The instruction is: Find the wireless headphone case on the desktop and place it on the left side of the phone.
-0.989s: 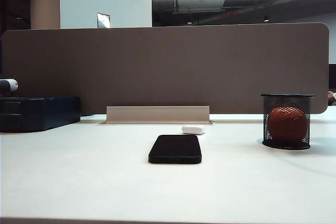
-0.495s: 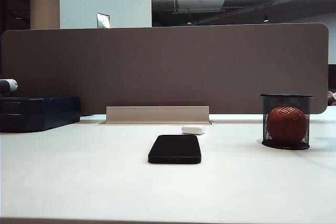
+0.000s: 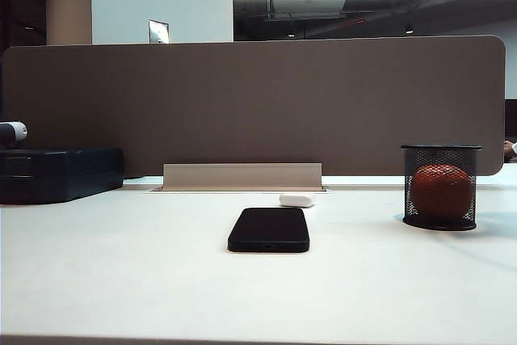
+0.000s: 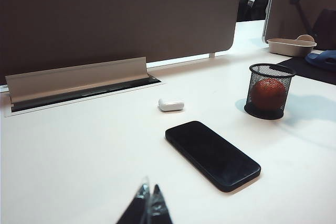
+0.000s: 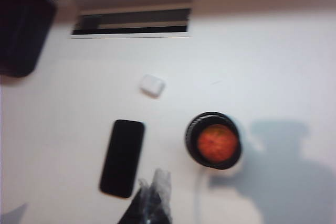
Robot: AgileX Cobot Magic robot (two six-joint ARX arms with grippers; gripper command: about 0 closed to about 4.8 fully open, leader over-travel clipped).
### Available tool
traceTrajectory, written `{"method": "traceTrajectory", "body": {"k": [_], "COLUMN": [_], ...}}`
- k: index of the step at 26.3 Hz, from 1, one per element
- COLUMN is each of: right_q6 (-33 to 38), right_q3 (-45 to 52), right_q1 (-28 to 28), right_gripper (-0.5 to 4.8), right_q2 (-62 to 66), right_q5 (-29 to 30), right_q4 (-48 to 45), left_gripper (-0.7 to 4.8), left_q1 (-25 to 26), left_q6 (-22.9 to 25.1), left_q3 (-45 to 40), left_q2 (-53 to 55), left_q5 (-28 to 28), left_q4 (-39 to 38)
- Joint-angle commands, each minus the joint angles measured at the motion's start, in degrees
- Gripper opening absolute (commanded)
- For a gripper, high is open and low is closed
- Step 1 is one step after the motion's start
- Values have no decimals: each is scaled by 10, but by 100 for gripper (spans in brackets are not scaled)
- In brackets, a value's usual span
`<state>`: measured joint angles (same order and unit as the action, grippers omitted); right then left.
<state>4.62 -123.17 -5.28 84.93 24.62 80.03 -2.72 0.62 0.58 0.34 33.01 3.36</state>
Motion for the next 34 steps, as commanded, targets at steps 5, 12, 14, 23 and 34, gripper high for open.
{"method": "traceTrajectory", "body": {"k": [5,12,14,23,34], "right_q6": [-2,-1,-1,-1,-2], "right_q3": [-2,-2,-2,-2,-2], "right_q1": [1,7,9,16,49], "right_gripper": [-2,-2,-2,-2,-2], "right_q2": [-3,-3,-3,-3,-2], "right_q5": [118,240,277,379,94], "right_q4": [-4,-4,-4,-7,-9], "left_gripper": [-5,-5,-5,-5,-5], "left_q1": [-1,-1,-1,-1,-1], "left_q6": [4,4,4,4,4], "left_q3": [1,1,1,1,1], "left_q2": [0,0,0,0,0], "left_q5": [4,4,4,4,4], "left_q4": [4,4,4,4,4]}}
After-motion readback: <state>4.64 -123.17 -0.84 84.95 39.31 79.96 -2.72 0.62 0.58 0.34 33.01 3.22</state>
